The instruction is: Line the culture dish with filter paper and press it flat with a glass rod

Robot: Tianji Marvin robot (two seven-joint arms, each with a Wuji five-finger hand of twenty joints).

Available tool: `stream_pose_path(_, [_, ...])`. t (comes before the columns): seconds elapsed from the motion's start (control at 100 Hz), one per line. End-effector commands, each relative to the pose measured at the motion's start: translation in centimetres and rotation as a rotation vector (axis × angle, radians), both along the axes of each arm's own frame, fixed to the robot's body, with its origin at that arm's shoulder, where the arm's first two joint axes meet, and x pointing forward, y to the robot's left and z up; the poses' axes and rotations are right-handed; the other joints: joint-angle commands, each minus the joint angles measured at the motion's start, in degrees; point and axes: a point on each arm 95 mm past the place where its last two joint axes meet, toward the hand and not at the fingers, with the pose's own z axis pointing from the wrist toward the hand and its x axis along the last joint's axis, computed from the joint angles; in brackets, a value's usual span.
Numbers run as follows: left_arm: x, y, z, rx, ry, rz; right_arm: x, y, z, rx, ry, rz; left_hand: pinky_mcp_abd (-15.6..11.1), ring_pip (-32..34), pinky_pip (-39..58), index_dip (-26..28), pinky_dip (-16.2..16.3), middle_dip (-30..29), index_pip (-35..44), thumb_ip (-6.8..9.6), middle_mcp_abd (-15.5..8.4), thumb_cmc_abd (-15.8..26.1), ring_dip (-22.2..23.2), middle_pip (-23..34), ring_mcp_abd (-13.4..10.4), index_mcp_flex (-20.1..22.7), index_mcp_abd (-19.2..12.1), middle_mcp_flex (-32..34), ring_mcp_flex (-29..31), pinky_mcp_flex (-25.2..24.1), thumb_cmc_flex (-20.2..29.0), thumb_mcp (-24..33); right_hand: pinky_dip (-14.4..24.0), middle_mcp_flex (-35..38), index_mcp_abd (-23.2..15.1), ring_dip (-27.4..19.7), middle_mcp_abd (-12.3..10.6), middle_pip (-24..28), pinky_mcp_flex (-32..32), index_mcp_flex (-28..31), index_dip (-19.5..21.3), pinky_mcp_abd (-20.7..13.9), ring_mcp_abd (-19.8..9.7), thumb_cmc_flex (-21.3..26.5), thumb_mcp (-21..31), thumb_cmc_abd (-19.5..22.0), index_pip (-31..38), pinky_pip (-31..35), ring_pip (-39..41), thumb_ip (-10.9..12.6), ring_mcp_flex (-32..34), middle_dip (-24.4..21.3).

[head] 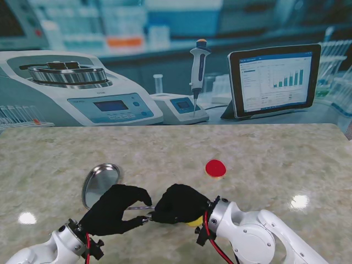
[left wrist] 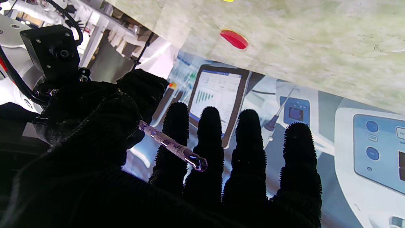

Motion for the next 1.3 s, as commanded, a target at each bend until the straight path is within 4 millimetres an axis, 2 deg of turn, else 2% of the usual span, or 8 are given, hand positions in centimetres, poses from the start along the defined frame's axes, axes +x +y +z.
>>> stream_pose_path(0.0, [0.0,-0.1,-0.1,0.000,0.011,0.005,-0.2,0.4,-0.3,0.006,0.014,0.014,1.18,5.52,5.85,3.97,2.46,3.52,4.85,-2.70,-0.16,-1.28,3.56,3.76,1.30,1.25,-1.57,2.74,2.40,0.94,-0.69,1.53,0.03,3.44,4.75,0.79,-2.35,6.11,2.58,3.72,0.53,-1.50,-4.82,-1.08,-0.69,1.69,1.21,17.41,6.63,-1.03,2.36,1.30])
stream_pose_path(0.08, [0.1,-0.1,-0.1,-0.001,0.017,0.007,-0.2,0.7,-0.4,0.011,0.018,0.023,2.05,13.30,11.56,8.20,3.54,7.70,11.76,-4.20,-0.24,-1.99,7.62,8.93,2.44,2.91,-3.53,6.85,5.29,2.55,2.54,-2.98,0.03,3.44,4.74,0.78,-2.36,6.10,2.58,3.73,0.55,-1.50,-4.87,-1.10,-0.71,1.69,1.19,17.41,6.64,-1.02,2.36,1.31])
stream_pose_path(0.43, [0.4,-0.2,-0.2,-0.010,0.052,0.022,-0.2,1.5,-0.7,0.027,0.038,0.038,5.18,36.94,29.61,21.09,10.02,18.61,23.23,-3.68,0.29,-1.84,17.45,24.48,3.98,7.34,-5.76,16.62,13.88,7.68,5.28,-6.51,0.03,3.44,4.73,0.70,-2.37,6.07,2.58,3.74,0.66,-1.50,-4.85,-1.07,-0.75,1.71,1.14,17.41,6.63,-1.01,2.36,1.32])
stream_pose_path(0.6, [0.3,-0.1,-0.2,-0.015,0.056,0.024,-0.2,1.4,-0.7,0.020,0.035,0.026,5.38,42.34,33.54,18.73,12.25,21.04,21.00,-3.89,2.83,-1.88,19.72,28.46,3.31,7.37,-5.40,18.74,16.29,9.10,5.12,-6.33,-0.07,3.44,4.71,0.69,-2.40,6.00,2.74,3.72,0.69,-1.69,-4.85,-1.10,-0.82,1.94,1.05,17.41,6.65,-1.04,2.35,1.32])
stream_pose_path(0.81, [0.4,-0.1,-0.1,-0.029,0.067,0.016,0.0,1.6,-0.7,0.034,0.028,0.016,7.94,49.18,38.93,13.54,17.93,23.81,19.76,-3.56,0.90,-1.02,22.71,34.70,3.61,11.63,-4.98,25.81,24.07,15.95,5.32,-7.80,-0.24,3.43,4.62,0.64,-2.47,5.84,2.78,3.68,0.72,-1.90,-4.81,-0.94,-1.04,1.95,0.78,17.41,6.62,-1.18,2.35,1.31])
stream_pose_path(0.98, [0.4,-0.1,-0.2,-0.013,0.090,0.011,0.1,1.8,-0.9,0.048,0.003,0.002,9.30,55.63,43.81,22.31,24.58,26.77,25.40,-3.65,-3.84,-0.38,24.29,42.14,1.67,14.39,-4.82,30.24,30.09,22.61,0.38,-3.07,-0.27,3.40,4.48,0.50,-2.55,5.49,2.78,3.57,0.72,-1.91,-4.84,-1.15,-1.31,2.10,0.27,17.41,6.54,-1.41,2.37,1.25])
stream_pose_path(1.1, [0.3,-0.1,-0.1,-0.002,0.100,0.011,0.2,1.9,-1.0,0.042,-0.015,-0.004,9.22,57.36,45.33,32.83,25.54,27.60,26.18,-2.63,-7.16,0.65,25.00,45.41,0.00,15.10,-6.60,30.77,31.50,24.42,-0.52,-3.32,-0.28,3.41,4.36,0.41,-2.63,5.27,2.78,3.55,0.78,-1.91,-4.89,-1.11,-1.53,2.32,-0.03,17.41,6.51,-1.66,2.37,1.24])
stream_pose_path(1.29, [0.2,-0.1,0.0,0.002,0.096,0.023,0.1,2.0,-1.1,0.026,-0.038,-0.007,9.94,61.07,49.21,45.55,25.36,26.49,28.29,-1.63,-8.77,0.50,23.65,48.93,-1.20,18.37,-7.96,34.24,35.71,29.26,-2.00,-0.46,-0.30,3.39,4.18,0.25,-2.74,5.00,2.63,3.50,0.92,-2.07,-5.03,-1.15,-1.92,2.77,-0.44,17.41,6.45,-2.00,2.39,1.28])
